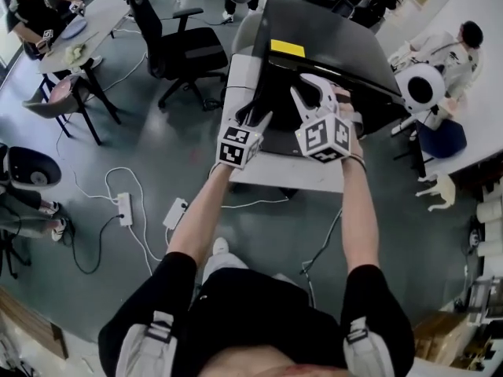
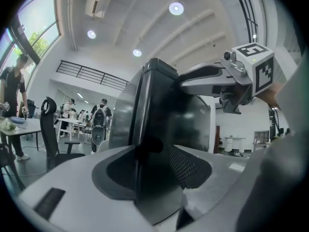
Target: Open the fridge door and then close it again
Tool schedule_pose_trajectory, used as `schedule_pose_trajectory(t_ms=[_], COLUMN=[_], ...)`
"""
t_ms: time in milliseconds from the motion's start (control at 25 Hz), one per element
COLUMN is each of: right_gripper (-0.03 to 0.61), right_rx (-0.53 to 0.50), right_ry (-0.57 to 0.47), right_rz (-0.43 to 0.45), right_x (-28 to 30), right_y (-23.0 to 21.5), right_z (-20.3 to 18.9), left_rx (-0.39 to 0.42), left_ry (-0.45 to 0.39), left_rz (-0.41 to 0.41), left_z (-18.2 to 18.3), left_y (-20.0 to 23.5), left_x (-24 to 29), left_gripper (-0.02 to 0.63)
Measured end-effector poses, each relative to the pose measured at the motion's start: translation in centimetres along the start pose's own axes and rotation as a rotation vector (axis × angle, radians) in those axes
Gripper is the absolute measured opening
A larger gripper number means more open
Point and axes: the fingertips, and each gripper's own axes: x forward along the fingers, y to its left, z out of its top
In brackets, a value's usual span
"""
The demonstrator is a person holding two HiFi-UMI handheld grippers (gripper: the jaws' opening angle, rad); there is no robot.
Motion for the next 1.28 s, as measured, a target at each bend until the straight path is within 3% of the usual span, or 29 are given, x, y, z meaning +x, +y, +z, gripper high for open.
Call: schedule_pose_trajectory(t_ms=[200, 640, 800, 1040, 1280], right_gripper=[0.059, 0.052, 0.058, 0.066, 0.069], right_rx=[0.006, -0.011, -0.036, -0.017, -0.012], right_ry=[0.002, -0.07, -0.106, -0.199, -0.281], right_rz=[0.062, 0.061, 0.055, 0.055, 0.062], right_x=[-0.5, -3.8, -6.5, -11.4, -18.1], right_y=[0.3, 1.6, 2.3, 4.3, 5.8], right_z=[0.2, 1.3, 1.2, 1.6, 0.8], left_rx=[0.024, 0.032, 0.043, 0.12, 0.093], left_ry=[0.026, -0.026, -0.04, 0.018, 0.023], left_rz=[0.031, 0.102, 0.136, 0.144, 0.135], left_z=[-0.5, -0.9, -1.7, -2.4, -3.5], left_y=[-0.2, -2.0, -4.7, -8.6, -15.2], left_x=[-0.3, -3.5, -5.4, -9.4, -12.5], left_gripper=[0.198, 0.181, 0.181, 0.179, 0.184])
